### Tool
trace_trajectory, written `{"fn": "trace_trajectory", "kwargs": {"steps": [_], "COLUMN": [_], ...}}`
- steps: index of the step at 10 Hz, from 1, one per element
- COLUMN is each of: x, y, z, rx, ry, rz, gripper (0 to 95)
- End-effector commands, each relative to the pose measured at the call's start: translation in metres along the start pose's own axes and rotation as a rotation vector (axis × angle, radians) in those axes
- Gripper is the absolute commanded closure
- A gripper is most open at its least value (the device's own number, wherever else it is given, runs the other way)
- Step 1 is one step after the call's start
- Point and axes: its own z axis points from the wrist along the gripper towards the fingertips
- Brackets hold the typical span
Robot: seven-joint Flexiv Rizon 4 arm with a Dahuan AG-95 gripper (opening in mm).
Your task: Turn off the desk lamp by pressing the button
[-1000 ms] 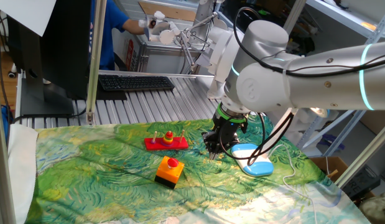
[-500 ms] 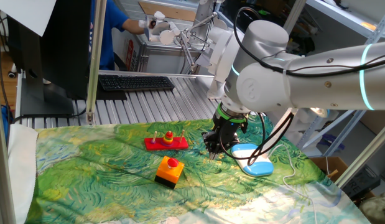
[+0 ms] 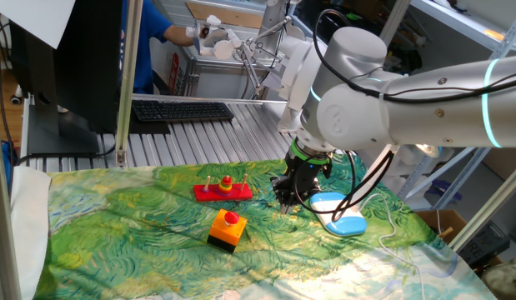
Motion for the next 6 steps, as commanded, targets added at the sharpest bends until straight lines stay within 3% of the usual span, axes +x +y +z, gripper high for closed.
{"fn": "trace_trajectory", "kwargs": {"steps": [1,6], "x": [0.0003,-0.0007], "y": [-0.0003,-0.0008], "z": [0.0002,0.0043], "rx": [0.000,-0.009], "ry": [-0.001,0.007], "rz": [0.001,-0.014], "gripper": [95.0,95.0]}}
